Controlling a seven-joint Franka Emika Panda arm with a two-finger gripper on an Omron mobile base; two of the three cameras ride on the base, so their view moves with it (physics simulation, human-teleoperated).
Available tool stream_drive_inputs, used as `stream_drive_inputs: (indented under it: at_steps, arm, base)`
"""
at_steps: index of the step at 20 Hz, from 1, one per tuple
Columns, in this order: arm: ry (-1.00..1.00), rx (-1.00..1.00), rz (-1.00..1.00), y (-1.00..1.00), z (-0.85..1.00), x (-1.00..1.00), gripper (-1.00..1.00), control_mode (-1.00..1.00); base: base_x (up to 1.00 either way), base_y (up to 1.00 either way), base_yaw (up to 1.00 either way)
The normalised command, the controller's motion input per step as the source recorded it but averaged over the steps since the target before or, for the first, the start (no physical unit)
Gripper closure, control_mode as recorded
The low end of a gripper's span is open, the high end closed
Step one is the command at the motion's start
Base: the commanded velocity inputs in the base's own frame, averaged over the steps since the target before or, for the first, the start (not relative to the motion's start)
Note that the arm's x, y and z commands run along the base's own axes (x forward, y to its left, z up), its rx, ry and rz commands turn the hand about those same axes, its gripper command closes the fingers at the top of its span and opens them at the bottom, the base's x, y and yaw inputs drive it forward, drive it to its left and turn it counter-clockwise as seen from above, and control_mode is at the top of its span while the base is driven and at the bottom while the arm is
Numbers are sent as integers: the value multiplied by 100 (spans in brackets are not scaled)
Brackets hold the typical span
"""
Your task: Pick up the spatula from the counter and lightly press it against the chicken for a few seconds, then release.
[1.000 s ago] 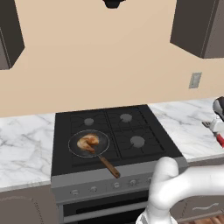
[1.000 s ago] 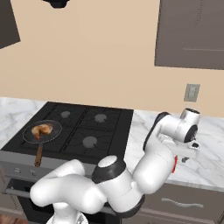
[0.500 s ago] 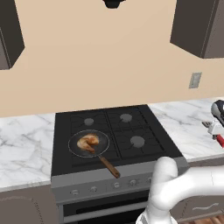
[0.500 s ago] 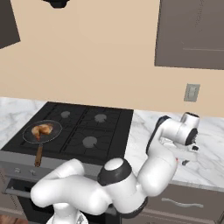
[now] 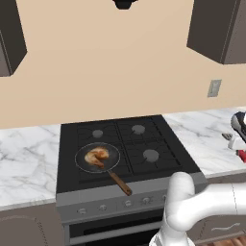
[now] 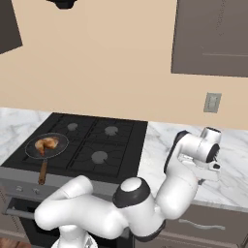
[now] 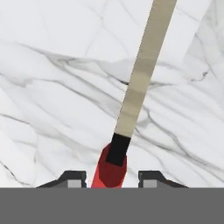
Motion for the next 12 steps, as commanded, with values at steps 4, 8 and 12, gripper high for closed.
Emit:
stream_drive_inputs:
  at_steps: [4,8,12]
  arm:
    - [0,1,0,0,-2,0,100,-100]
    - [-6,0,2,3,0,-15,100,-100]
    - [-15,0,15,10,1,-43,100,-100]
  base:
    - [0,0,0]
    - [0,0,0]
    - [0,0,0]
